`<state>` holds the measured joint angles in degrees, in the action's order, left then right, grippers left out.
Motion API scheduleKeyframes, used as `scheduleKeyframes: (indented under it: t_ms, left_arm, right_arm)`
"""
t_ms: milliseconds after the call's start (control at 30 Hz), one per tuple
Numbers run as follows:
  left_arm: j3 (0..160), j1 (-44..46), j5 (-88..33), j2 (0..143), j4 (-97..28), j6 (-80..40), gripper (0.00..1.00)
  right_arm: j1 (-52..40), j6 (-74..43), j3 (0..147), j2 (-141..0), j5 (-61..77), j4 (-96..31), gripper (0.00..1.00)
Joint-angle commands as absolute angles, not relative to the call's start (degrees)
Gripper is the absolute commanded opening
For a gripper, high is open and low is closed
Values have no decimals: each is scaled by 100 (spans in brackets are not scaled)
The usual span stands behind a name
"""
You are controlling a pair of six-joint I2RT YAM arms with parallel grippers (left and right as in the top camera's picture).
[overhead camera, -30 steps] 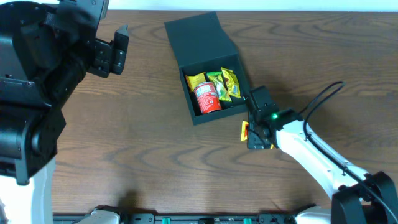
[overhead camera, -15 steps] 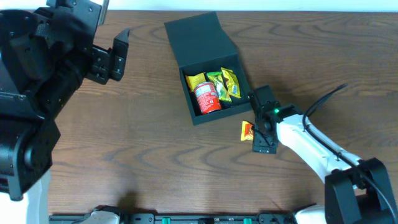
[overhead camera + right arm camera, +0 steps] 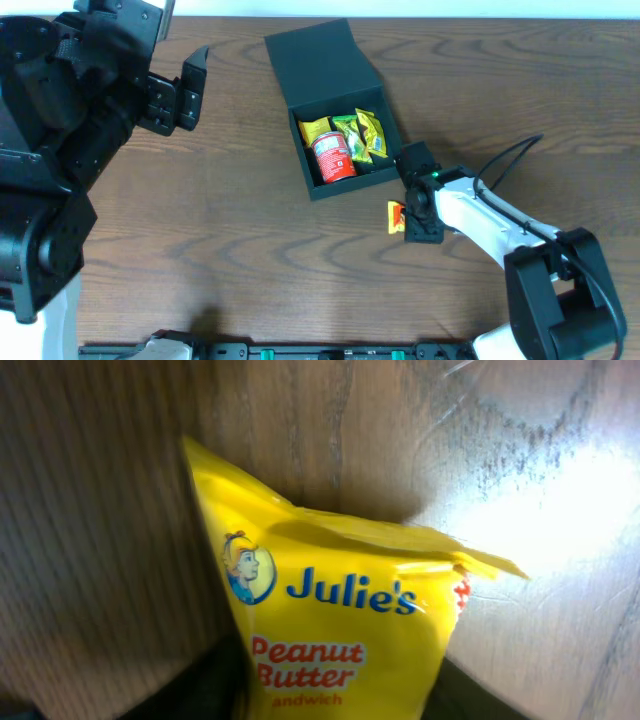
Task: Pack container
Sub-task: 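Grasp the yellow Julie's Peanut Butter packet with the right gripper, then lift the Julie's packet and carry it toward the box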
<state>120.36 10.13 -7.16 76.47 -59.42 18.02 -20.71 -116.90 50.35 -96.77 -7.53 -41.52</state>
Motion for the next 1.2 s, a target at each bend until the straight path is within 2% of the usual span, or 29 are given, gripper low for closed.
scheduleKeyframes:
  t_ms: [0,333,500,600,800,1167]
  left_arm:
    - [12060,989,-753,7594,-5937,1761,89]
    - [12060,989,-727,7599,-5933,1782,90]
    - [12060,989,-707,7605,-5935,1804,90]
    - [12060,987,-707,7607,-5935,1811,90]
    - [12060,987,-703,7629,-5929,1828,90]
    - [12060,987,-707,7679,-5935,1824,90]
  right_arm:
    - [-1988,-11747,5024,-9784,-858,-4132,43]
    - [-1848,-10256,5039,-9782,-613,-4272,22]
    - [-1579,-9000,5282,-9771,-228,-4375,12]
    - [-1468,-8173,5680,-9771,-279,-4737,12]
    - [-1391,-5605,7006,-9771,-392,-5767,11]
    - [-1396,-2161,8532,-9771,718,-6431,13]
